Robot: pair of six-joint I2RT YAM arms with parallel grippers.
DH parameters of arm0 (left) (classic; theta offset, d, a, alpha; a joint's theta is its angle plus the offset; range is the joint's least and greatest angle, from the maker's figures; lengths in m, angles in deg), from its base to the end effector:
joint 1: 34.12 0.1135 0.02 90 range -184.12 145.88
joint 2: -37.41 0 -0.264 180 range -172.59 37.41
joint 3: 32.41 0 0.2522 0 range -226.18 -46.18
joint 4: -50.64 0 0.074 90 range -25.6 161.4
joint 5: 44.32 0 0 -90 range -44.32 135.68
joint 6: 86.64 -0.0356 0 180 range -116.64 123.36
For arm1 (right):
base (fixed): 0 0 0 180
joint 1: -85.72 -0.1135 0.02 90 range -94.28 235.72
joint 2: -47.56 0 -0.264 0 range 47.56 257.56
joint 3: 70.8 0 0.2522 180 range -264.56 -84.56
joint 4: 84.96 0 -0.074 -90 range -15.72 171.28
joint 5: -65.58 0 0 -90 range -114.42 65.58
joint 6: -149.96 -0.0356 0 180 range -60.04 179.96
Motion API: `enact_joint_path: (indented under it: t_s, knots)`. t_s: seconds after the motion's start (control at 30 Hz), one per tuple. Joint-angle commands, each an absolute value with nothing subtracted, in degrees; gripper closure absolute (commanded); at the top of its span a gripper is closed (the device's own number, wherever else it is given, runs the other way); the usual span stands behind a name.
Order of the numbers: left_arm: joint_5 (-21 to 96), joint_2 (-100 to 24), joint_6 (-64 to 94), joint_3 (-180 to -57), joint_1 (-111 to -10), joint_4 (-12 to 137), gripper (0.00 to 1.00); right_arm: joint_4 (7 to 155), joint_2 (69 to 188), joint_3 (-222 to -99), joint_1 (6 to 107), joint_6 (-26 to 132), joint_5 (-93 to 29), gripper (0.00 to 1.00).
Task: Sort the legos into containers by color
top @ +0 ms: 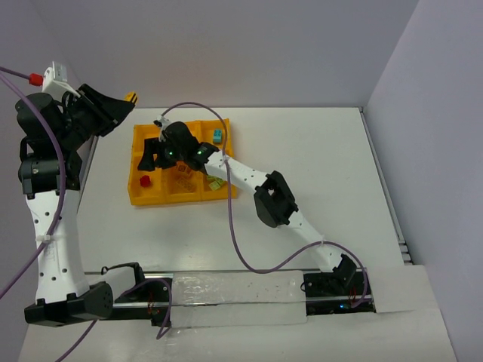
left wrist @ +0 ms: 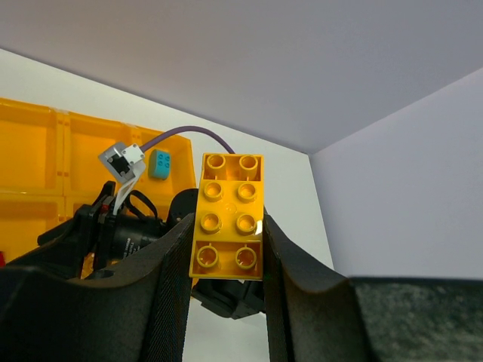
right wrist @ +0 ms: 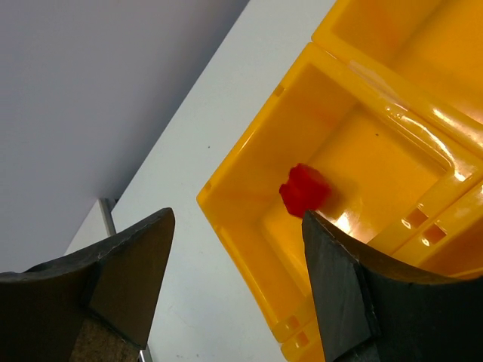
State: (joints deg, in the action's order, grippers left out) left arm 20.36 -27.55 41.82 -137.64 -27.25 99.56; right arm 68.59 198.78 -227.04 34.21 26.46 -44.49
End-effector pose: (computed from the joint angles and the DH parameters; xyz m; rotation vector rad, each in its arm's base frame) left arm 0.2060 0.0095 0.4997 -0.3604 1.7344 -0.7828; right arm 0.3655 0.4793 0.2234 -0.5919 2.0802 1.2692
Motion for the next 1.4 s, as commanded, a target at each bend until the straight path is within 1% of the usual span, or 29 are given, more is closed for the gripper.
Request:
enact_joint_path:
  t_s: [0.0,0.07,0.13,0.23,0.33,0.47,0.5,0.57,0.7,0.8,0.97,1.07,1.13,1.2,1.27,1.33,1.37]
  knots:
    - [19.9,-26.31,41.27,-137.23,-26.83,99.28,1.0,71.24,194.1,-229.1,34.01,27.99,-44.04,0.24]
    - [20.32,-26.47,40.43,-137.23,-26.83,99.65,1.0,70.12,191.71,-227.74,34.21,29.08,-44.72,0.24]
    - [22.0,-27.01,39.29,-137.53,-26.83,100.88,1.0,68.57,186.17,-223.14,34.46,31.85,-44.52,0.24]
    - [24.93,-27.77,38.35,-136.65,-26.86,101.58,1.0,65.39,174.72,-210.22,34.86,37.55,-38.86,0.22]
    - [26.19,-28.65,38.53,-134.67,-26.83,100.06,1.0,65.09,163.09,-193.02,35.29,40.31,-34.23,0.18]
    - [26.27,-31.99,39.54,-130.44,-27.07,97.13,1.0,64.76,149.45,-178.49,37.11,40.87,-28.43,0.15]
    - [25.82,-32.28,39.66,-129.09,-27.09,96.67,1.0,64.81,148.04,-175.47,37.37,40.74,-27.94,0.15]
    - [26.96,-33.9,40.27,-126.82,-28.97,94.39,1.0,65.41,140.58,-166.03,39.22,40.49,-26.23,0.14]
    - [32.4,-37.97,40.13,-123.46,-34.49,92.55,1.0,63.53,131.63,-158.26,42.57,39.85,-23.47,0.11]
    - [34.52,-41.48,41.31,-119.47,-39.18,89.01,1.0,61.92,123.29,-152.34,47.34,38.09,-22.29,0.1]
    - [39.3,-47.63,42.04,-116.2,-43.55,86.55,1.0,60.34,116.88,-147.92,50.34,37.99,-21.06,0.09]
    - [40.85,-50.23,42.65,-115.08,-44.49,85.84,1.0,59.48,115.41,-147.14,51.35,38.16,-20.73,0.09]
    - [41.46,-52.57,43.23,-114.44,-45.02,84.89,0.93,59.22,114.16,-146.27,51.88,38.16,-20.81,0.08]
    - [42.95,-53.84,43.34,-114.3,-45.55,84.71,0.81,59.22,113.56,-145.73,51.97,38.07,-20.92,0.08]
    - [43.12,-54.7,43.15,-114.57,-45.75,84.73,0.73,59.31,113.33,-145.65,52.12,38.07,-21.25,0.08]
    - [43.51,-55.16,43.08,-114.83,-45.82,84.97,0.62,59.31,113.48,-145.64,52.05,38.07,-21.26,0.08]
    - [44.0,-55.65,43.01,-115.04,-45.96,85.04,0.5,59.31,113.48,-145.57,51.98,38.0,-21.33,0.08]
